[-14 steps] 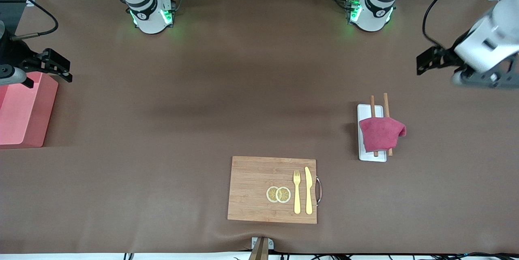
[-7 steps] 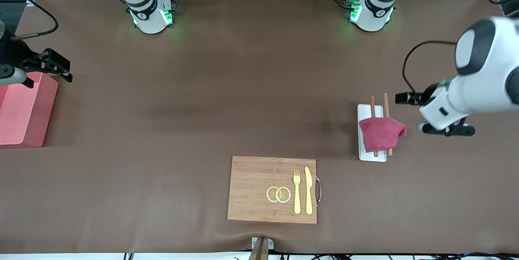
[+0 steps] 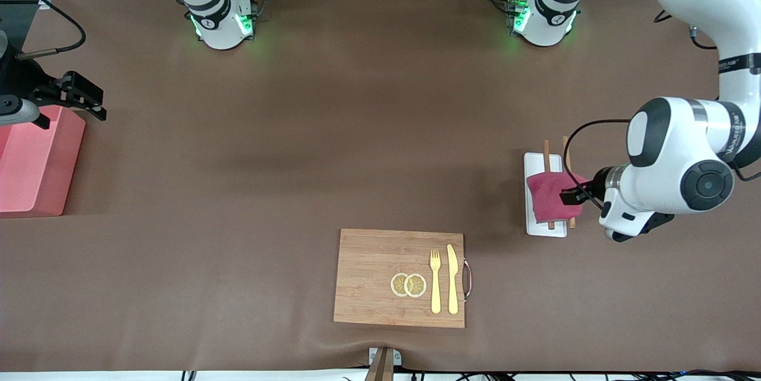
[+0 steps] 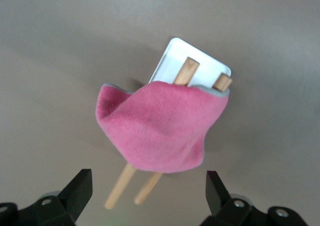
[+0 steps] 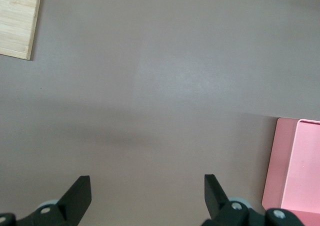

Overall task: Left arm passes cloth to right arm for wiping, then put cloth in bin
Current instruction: 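Reach the left gripper down to the pink cloth on the plate, then close the left gripper on the pink cloth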

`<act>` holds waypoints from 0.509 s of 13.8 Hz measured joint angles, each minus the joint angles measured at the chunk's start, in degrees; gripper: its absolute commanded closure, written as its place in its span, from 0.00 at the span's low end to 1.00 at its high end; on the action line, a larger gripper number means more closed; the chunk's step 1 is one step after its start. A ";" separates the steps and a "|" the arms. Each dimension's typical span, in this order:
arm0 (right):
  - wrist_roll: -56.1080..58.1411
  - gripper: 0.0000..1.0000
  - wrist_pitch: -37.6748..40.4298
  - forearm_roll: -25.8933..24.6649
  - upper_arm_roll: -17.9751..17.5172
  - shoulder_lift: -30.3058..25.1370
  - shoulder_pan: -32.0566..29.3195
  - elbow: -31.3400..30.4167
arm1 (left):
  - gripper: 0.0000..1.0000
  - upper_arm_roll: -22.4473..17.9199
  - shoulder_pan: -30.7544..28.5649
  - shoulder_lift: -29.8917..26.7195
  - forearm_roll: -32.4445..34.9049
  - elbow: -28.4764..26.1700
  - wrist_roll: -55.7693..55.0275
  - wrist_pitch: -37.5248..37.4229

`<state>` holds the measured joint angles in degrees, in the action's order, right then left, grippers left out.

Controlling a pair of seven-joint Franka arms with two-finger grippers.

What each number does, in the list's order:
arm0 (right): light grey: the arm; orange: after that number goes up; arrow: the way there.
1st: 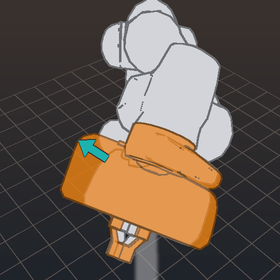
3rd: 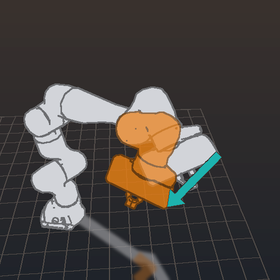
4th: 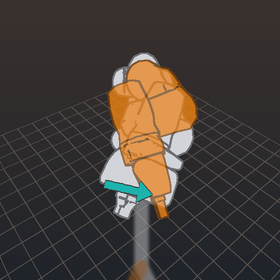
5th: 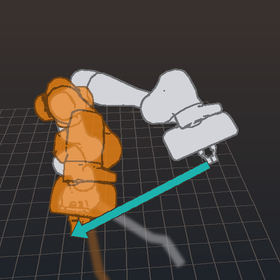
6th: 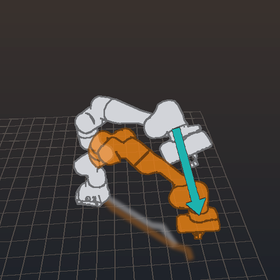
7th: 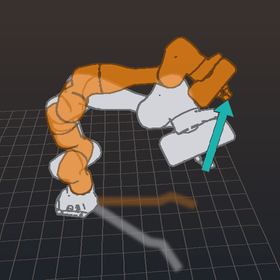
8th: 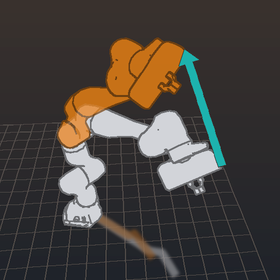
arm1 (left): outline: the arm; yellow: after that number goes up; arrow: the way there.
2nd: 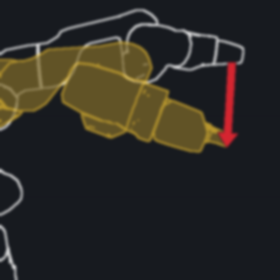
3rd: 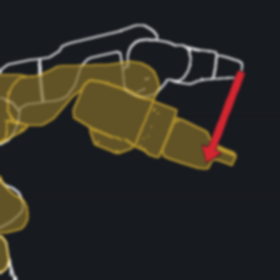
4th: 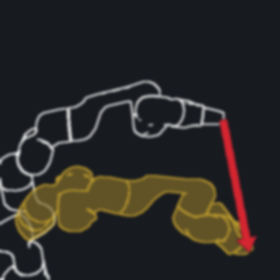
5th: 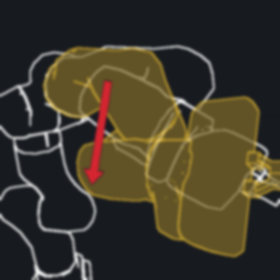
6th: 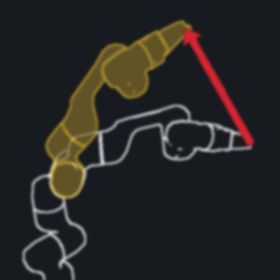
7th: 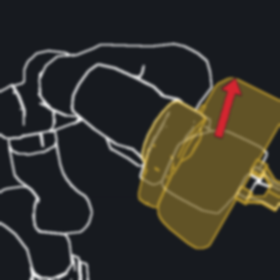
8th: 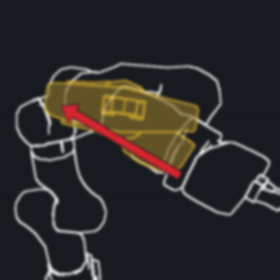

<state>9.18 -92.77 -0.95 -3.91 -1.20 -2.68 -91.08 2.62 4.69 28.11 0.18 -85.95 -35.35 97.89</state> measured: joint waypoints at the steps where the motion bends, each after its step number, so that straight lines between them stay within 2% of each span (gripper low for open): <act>1: 0.00 0.00 0.00 0.00 0.00 0.00 0.00 0.00 | 0.00 0.01 0.14 0.21 0.00 0.08 -3.50 0.19; 7: 0.00 0.00 0.04 0.00 0.00 0.00 0.00 0.00 | 0.00 0.04 3.11 2.73 2.93 0.06 -27.89 5.18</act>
<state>9.18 -92.73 -0.95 -3.91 -1.20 -2.69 -91.08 2.66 7.80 30.84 3.11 -85.89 -63.24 103.07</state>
